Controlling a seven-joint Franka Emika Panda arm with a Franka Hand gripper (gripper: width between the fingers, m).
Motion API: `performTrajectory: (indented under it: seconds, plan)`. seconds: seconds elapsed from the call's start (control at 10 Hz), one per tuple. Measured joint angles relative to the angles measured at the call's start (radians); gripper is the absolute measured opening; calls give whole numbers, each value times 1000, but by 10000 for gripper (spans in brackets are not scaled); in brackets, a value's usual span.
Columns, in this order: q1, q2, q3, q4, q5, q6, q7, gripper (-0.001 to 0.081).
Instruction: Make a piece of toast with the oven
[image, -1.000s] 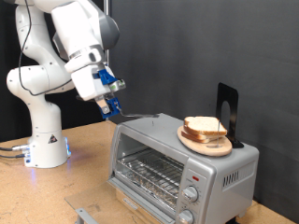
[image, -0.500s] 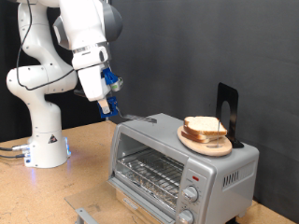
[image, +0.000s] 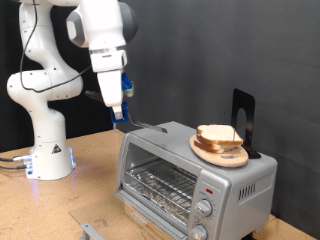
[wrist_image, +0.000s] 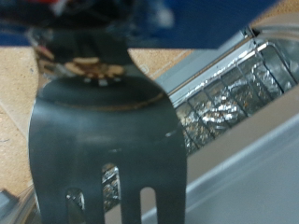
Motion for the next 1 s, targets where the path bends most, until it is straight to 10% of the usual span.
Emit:
performTrajectory:
  seconds: [1.0]
  plan:
    - [-3,159,11,152,2,-10,118,401]
